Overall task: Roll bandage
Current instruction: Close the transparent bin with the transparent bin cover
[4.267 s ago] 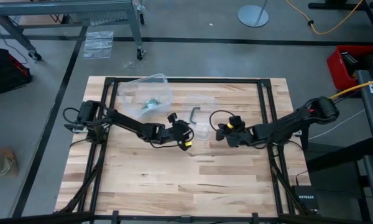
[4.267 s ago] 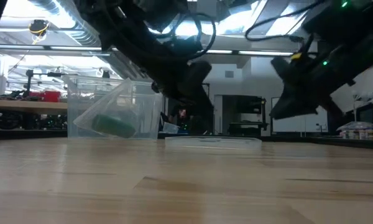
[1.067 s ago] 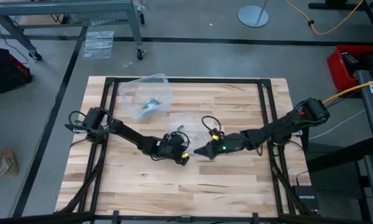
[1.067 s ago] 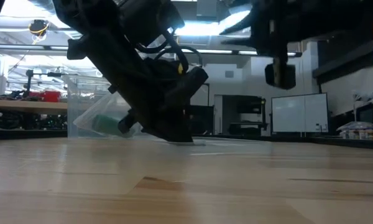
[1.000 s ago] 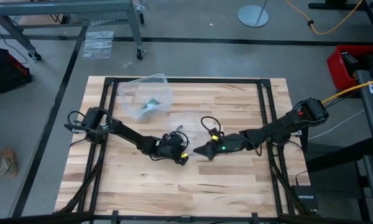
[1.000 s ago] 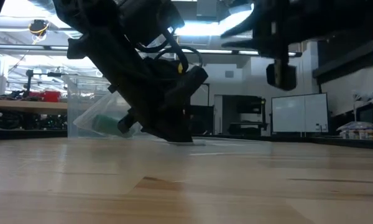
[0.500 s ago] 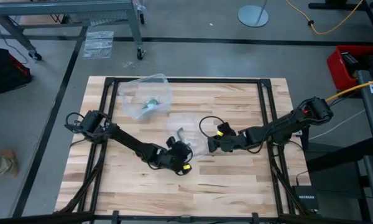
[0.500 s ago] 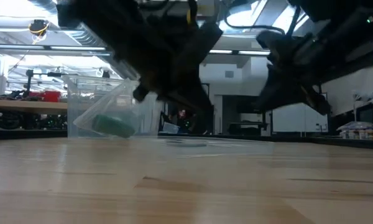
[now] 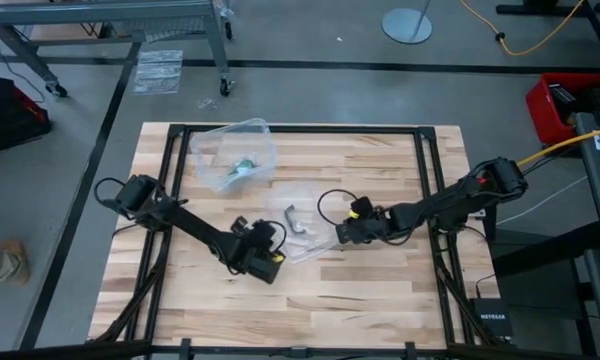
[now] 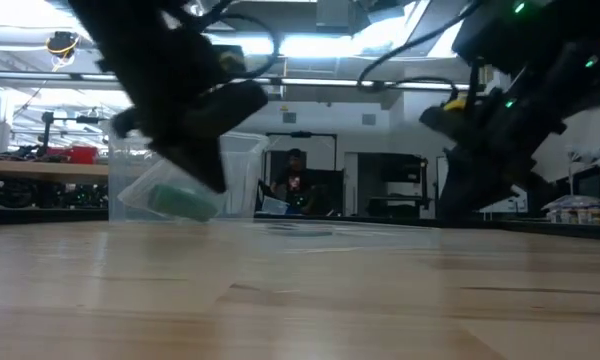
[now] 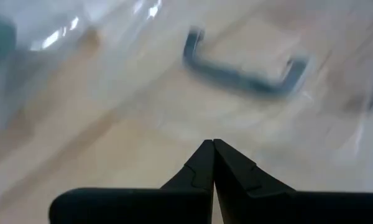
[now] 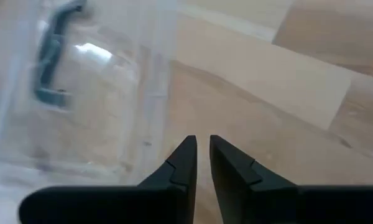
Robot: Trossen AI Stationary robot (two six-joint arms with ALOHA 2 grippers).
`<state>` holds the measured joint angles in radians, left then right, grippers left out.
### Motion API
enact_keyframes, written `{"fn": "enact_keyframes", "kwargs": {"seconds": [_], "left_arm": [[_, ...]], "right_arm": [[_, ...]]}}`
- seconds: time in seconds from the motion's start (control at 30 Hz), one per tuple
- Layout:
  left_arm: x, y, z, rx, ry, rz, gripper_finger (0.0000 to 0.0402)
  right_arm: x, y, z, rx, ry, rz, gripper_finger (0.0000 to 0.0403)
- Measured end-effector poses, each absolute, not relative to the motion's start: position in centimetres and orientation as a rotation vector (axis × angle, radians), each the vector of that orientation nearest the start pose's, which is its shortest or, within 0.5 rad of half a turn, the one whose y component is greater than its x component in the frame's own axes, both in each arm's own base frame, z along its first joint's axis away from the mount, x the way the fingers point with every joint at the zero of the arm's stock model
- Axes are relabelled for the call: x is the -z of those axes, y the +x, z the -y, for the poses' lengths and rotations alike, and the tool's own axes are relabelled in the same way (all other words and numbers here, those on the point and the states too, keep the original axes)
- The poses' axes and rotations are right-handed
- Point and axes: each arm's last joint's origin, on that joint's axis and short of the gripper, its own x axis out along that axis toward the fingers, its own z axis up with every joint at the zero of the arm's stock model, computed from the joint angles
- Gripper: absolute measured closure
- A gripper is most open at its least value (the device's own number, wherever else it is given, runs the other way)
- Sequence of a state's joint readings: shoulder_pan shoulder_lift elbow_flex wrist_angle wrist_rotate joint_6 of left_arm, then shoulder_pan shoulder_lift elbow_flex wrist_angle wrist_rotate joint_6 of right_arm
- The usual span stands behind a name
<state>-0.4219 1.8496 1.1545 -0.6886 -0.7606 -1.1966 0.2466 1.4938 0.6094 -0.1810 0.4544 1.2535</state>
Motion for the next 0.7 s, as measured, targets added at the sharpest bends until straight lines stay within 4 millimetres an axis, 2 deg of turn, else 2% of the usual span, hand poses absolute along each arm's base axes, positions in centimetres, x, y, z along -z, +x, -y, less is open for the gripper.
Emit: {"fn": "enact_keyframes", "kwargs": {"seconds": [0.13, 0.27, 0.57, 0.7], "left_arm": [[-15.0, 30.6, 12.0, -0.879, -0.34, -0.829, 0.0401], [-14.2, 30.0, 11.8, -0.911, -0.381, -0.823, 0.0401], [-12.2, 30.4, 11.1, -0.878, -0.457, -0.818, 0.0401], [-11.9, 30.7, 10.7, -0.884, -0.472, -0.808, 0.0401]], "right_arm": [[-12.1, 24.7, -3.8, 0.781, 0.809, -0.772, 0.0354], [-11.6, 25.7, -3.6, 0.74, 0.829, -0.735, 0.0354], [-11.6, 26.6, -3.9, 0.663, 0.862, -0.693, 0.0354], [-11.6, 26.6, -4.0, 0.64, 0.877, -0.707, 0.0354]]}}
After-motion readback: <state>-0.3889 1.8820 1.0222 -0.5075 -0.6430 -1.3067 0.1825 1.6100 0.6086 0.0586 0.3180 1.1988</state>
